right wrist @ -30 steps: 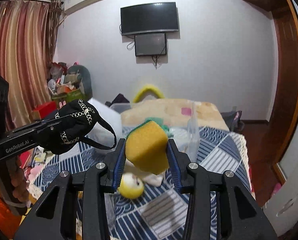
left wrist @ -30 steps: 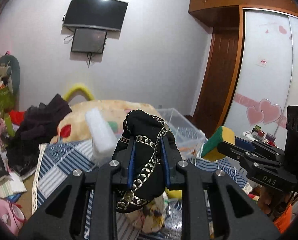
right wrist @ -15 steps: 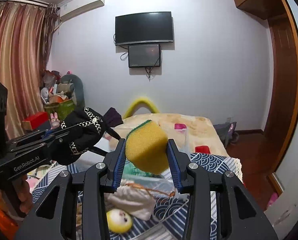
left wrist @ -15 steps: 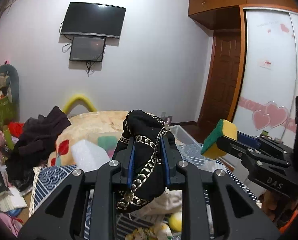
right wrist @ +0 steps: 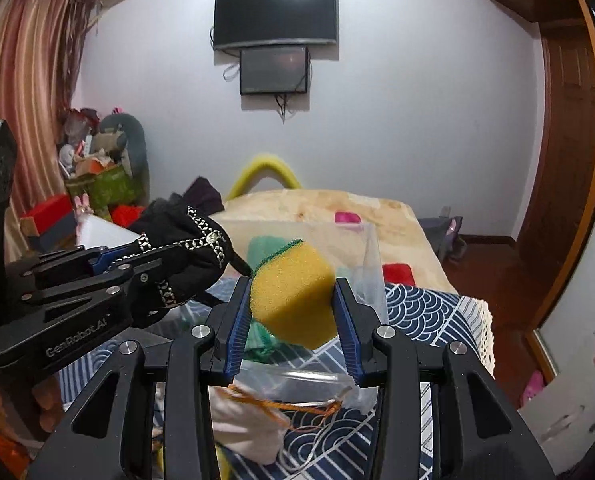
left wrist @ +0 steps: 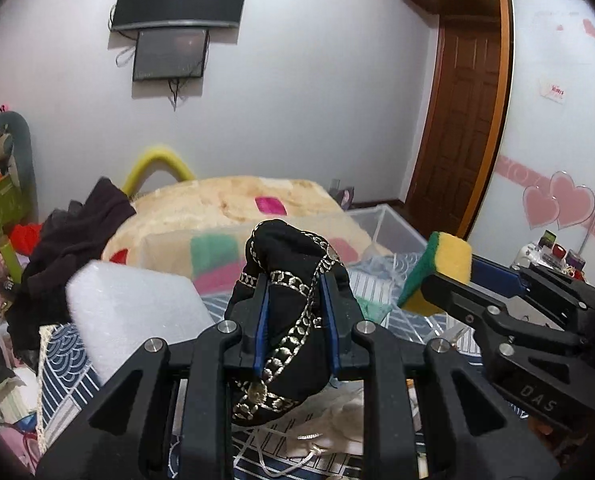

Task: Organize soft objects
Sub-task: 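Lower the black bag with the left tool into the box while the right tool releases the sponge inside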

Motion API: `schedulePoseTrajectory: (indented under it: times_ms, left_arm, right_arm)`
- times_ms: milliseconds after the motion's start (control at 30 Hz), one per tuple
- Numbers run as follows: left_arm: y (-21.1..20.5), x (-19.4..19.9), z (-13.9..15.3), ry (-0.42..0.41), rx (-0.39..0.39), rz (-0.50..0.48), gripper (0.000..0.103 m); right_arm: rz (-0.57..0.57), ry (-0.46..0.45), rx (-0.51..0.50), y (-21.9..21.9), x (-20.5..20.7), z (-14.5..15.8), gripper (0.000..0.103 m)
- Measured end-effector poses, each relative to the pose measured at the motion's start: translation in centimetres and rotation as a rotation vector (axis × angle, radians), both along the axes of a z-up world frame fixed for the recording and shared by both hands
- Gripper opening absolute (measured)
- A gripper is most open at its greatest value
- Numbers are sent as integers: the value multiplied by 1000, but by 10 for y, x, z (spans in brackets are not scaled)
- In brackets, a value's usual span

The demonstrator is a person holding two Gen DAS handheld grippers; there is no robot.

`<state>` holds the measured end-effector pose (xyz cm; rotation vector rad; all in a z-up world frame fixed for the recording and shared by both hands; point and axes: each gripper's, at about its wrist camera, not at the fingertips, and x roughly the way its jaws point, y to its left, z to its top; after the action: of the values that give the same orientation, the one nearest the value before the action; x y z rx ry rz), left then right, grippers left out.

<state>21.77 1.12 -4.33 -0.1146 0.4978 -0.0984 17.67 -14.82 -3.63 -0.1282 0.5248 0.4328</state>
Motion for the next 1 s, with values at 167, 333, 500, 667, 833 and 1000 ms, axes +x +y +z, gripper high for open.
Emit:
schedulePoseTrajectory:
  times_ms: [167,333,500,667,833,1000]
  left_arm:
    - [4,11,-11,50,-13,-1,28]
    - [4,9,-14,52,-9,1,45]
    - [2,-3,-7,20,15,16,54]
    - [7,-16,3,-9,-5,26,67]
    - [9,-36,16,-57,16,45,79]
    - [16,-59,26,-91,-3,51,90]
  right_arm:
    - [-1,43,-27,5,11,-5,37]
    - [14,53,-54,10,11,-8,40]
    - [29,61,-38,4,9,-3,46]
    - [39,33,-14,0,1,8,55]
    - [55,-11,-3,-5,-12,21,56]
    - [59,-43,27,-14,-24,29,58]
